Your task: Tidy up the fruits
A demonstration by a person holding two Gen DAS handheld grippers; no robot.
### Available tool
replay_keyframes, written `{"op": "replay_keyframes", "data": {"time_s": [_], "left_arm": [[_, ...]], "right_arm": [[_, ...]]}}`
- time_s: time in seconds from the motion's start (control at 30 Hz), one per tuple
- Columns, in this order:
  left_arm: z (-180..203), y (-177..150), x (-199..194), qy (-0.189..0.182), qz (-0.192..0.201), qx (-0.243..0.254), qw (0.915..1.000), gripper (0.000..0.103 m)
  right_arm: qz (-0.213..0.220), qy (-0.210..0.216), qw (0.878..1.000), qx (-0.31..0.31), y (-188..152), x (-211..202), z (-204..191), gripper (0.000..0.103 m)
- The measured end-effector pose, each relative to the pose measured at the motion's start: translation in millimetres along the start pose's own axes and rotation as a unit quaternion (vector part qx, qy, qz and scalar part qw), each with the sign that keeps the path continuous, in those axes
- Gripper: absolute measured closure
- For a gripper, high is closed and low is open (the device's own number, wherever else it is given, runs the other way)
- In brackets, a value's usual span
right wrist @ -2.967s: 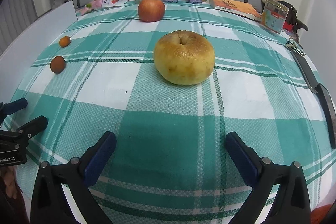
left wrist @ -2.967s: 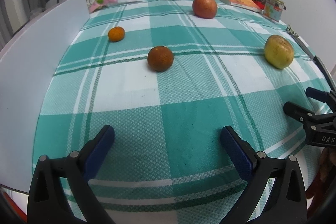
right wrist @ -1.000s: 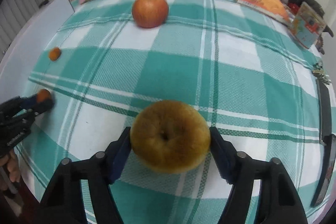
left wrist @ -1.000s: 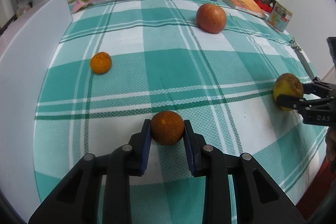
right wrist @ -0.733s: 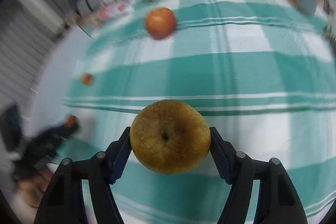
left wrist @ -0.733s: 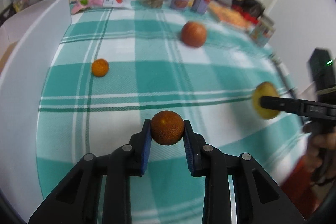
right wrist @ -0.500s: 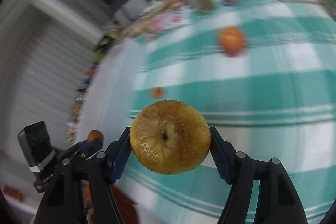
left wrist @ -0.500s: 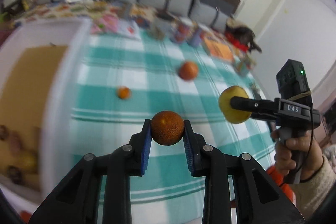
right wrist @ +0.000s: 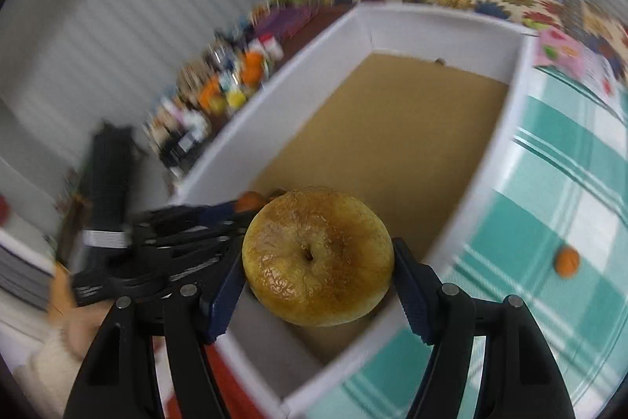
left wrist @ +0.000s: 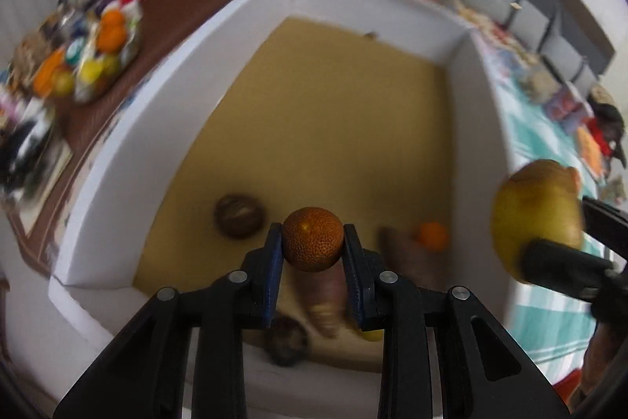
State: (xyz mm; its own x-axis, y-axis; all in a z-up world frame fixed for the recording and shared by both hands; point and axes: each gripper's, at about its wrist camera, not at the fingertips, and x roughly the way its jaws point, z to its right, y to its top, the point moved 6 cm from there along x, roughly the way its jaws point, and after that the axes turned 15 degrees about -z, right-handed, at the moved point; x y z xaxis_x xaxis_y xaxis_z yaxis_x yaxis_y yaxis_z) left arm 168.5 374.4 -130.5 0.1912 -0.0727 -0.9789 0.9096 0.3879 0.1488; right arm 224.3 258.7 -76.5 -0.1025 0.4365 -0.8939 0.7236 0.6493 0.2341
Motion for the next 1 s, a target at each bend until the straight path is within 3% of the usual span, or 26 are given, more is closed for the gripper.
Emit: {"op": "replay_keyframes", "data": {"time_s": [0.2, 0.3, 0.37, 0.47, 0.6, 0.7, 0.8, 0.87, 0.93, 1.0], "left_arm": [[-7, -4, 12, 0.009, -0.017, -0.007, 0.9998, 0.072], [-10, -4, 5, 0.015, -0.001, -0.010, 0.9998, 0.053], [-10, -3, -13, 0.016, 0.029, -0.011, 0.9994, 0.032], [1, -6, -49, 0.023, 0.089, -0.009, 0.9957, 0.020], [41, -15, -101, -0.010, 0.167, 0.012, 0.9859, 0.015], [98, -36, -122, -0.053, 0.196, 0.062, 0.9772, 0.013], [161, -69, -115, -0.099, 0.191, 0.123, 0.9688, 0.007], [205, -93, -91, -0.120, 0.164, 0.168, 0.9647, 0.007], [253, -122, -38, -0.123, 0.105, 0.219, 0.9622, 0.007], [285, -141, 10, -0.105, 0.063, 0.248, 0.9608, 0.007]], "right_arm": [[-0.054, -0.076, 0.996, -0.016, 22, 58, 3, 0.033], [-0.041, -0.095, 0.995, -0.009, 31, 67, 9, 0.031], [-0.002, -0.087, 0.996, -0.002, 36, 50, 10, 0.022], [0.088, -0.085, 0.992, 0.005, 32, -8, 13, 0.013], [0.190, -0.119, 0.974, 0.014, 2, -91, 31, 0.000], [0.224, -0.176, 0.958, 0.036, -50, -134, 73, 0.000], [0.221, -0.240, 0.943, 0.062, -119, -141, 123, 0.000], [0.195, -0.282, 0.934, 0.098, -179, -128, 171, 0.000], [0.154, -0.310, 0.925, 0.154, -242, -109, 222, 0.000], [0.134, -0.305, 0.916, 0.222, -296, -98, 264, 0.000]]}}
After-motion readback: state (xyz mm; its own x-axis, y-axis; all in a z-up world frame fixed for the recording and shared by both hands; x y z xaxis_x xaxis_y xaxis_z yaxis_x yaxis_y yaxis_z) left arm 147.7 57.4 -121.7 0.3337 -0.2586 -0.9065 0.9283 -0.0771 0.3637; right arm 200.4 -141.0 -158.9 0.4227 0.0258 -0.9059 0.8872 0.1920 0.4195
